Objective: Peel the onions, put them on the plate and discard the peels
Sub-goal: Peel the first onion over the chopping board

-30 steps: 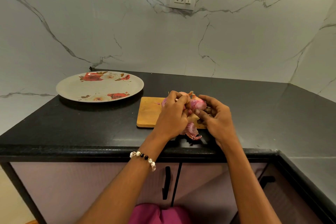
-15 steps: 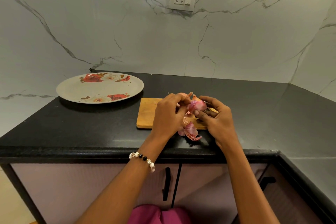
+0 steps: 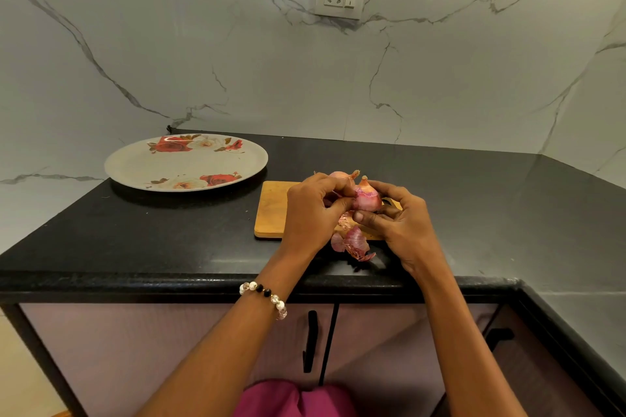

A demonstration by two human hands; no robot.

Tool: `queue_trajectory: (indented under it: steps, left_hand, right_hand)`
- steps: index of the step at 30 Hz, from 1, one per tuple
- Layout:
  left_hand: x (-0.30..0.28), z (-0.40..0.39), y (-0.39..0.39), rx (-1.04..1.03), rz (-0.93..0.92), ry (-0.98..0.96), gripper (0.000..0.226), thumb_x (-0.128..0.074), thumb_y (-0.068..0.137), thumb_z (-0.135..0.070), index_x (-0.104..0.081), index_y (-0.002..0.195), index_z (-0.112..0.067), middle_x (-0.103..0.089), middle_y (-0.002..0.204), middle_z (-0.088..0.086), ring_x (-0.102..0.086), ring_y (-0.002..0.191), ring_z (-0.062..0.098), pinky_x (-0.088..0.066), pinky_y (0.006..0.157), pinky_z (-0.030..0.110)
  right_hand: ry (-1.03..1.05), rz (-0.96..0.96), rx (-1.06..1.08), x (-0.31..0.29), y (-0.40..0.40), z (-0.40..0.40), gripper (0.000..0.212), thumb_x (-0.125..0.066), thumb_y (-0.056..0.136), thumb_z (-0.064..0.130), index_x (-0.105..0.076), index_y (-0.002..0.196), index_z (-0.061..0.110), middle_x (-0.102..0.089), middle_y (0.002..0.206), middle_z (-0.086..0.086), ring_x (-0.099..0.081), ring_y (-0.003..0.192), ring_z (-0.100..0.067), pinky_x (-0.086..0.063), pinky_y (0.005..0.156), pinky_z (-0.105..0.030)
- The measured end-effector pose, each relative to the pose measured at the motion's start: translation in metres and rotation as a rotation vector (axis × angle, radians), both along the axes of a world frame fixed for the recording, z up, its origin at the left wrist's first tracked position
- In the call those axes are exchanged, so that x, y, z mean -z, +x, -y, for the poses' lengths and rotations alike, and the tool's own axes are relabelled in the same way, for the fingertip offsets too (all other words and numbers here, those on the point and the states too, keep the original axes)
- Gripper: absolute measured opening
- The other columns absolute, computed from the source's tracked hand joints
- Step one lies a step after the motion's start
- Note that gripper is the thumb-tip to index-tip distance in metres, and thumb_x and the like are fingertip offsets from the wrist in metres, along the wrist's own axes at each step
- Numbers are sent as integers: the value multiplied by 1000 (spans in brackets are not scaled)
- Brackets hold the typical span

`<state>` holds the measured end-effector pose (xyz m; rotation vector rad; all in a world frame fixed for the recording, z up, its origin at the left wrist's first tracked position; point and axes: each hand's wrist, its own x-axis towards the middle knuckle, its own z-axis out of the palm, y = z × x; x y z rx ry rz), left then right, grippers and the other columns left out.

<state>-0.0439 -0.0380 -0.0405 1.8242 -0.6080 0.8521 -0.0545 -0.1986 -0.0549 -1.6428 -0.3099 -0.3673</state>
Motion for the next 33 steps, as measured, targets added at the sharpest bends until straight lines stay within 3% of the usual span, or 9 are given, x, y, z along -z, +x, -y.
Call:
queue_trajectory:
  steps: [4, 14, 21, 26, 33]
  left_hand:
    - [0, 0, -1, -5, 6, 19, 15, -77, 75, -7, -75, 90, -11, -67, 83, -4, -61, 74, 4, -51, 68, 13]
    - [1, 3, 0, -15, -32, 75, 14, -73, 77, 2, -71, 87, -7, -55, 87, -4, -52, 71, -2, -41, 65, 3]
    - [5, 5, 6, -23, -60, 176, 16, -65, 78, 5, -64, 88, -8, -48, 93, -4, -49, 78, 6, -41, 67, 7]
    - [6, 6, 7, -4, -56, 201, 18, -62, 79, 6, -59, 87, -10, -46, 94, -4, -50, 83, 12, -40, 70, 15]
    - [-1, 3, -3, -1, -1, 64, 25, -67, 79, 1, -54, 81, -20, -50, 85, -9, -53, 70, 4, -43, 62, 9]
  right_hand:
    - [-9, 10, 34, 0, -1, -1, 63, -84, 60, 19, -65, 120, 19, -56, 121, -17, -71, 102, -28, -60, 84, -51]
    - [-77, 31, 76, -2, -2, -2, 68, -83, 59, 21, -64, 124, 14, -58, 116, -8, -70, 100, -24, -60, 85, -47]
    - [-76, 31, 71, 0, 0, -1, 63, -83, 60, 23, -64, 120, 22, -62, 119, -10, -70, 101, -23, -60, 86, -46]
    - [-59, 23, 54, 0, -1, -1, 69, -83, 62, 23, -62, 127, 13, -69, 119, -10, -71, 103, -23, -59, 88, -47]
    - [14, 29, 97, -1, -1, -1, 57, -81, 66, 17, -64, 120, 20, -71, 112, -5, -71, 102, -22, -59, 89, -47]
